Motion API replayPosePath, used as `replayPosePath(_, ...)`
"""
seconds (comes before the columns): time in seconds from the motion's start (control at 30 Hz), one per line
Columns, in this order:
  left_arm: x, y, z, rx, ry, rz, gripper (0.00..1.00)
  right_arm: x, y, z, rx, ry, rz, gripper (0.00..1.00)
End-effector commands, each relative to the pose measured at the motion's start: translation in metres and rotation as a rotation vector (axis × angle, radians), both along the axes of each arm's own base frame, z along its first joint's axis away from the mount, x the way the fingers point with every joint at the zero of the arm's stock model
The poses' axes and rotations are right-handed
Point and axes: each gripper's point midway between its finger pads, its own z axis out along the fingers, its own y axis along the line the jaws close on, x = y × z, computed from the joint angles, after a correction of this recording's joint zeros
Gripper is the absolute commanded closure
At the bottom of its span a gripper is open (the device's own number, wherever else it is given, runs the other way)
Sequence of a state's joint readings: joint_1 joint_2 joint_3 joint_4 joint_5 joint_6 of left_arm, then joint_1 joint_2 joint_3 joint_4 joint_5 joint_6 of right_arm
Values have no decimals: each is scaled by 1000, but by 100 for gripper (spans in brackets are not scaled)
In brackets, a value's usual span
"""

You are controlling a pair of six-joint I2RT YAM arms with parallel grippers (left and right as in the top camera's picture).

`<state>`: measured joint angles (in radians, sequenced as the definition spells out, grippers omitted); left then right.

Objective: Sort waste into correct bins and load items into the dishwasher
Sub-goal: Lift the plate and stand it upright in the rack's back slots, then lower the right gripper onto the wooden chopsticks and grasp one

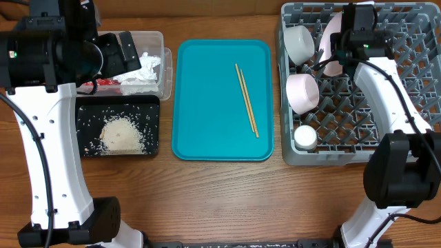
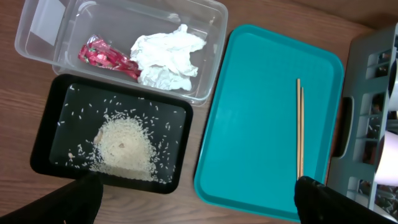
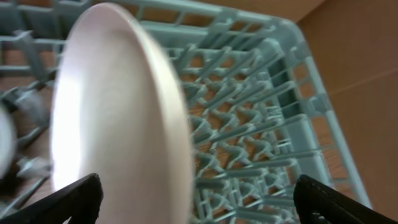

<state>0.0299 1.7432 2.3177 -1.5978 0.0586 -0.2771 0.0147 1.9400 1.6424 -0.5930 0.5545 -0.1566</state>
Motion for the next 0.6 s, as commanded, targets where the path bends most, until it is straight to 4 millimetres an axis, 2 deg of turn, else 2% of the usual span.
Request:
replayPosePath(0.0,1,3,0,19,-1,-9,0,5,18,60,119,-151,40,0)
replayPosePath(0.17,1,3,0,19,-1,-9,0,-9,61,114,303,-197,220,0)
replayPosePath(0.27,1,3,0,19,-1,-8,0,-25,104,147,451,-230,402,0)
replayPosePath(0.37,1,3,0,19,-1,-9,0,-43,153,168,639,-238,629,0)
replayPosePath(0.4,1,3,0,19,0,-9,0,-50,171,173,714,-229,717,0)
replayPosePath(0.47,1,3,0,19,-1,-9,0,-59,195,173,813,-199,825,2)
replayPosePath(0.5,1,3,0,19,-1,-9,0,-60,202,168,839,-178,842,10)
replayPosePath(0.57,1,3,0,19,-1,-9,0,-57,212,147,856,-119,799,16)
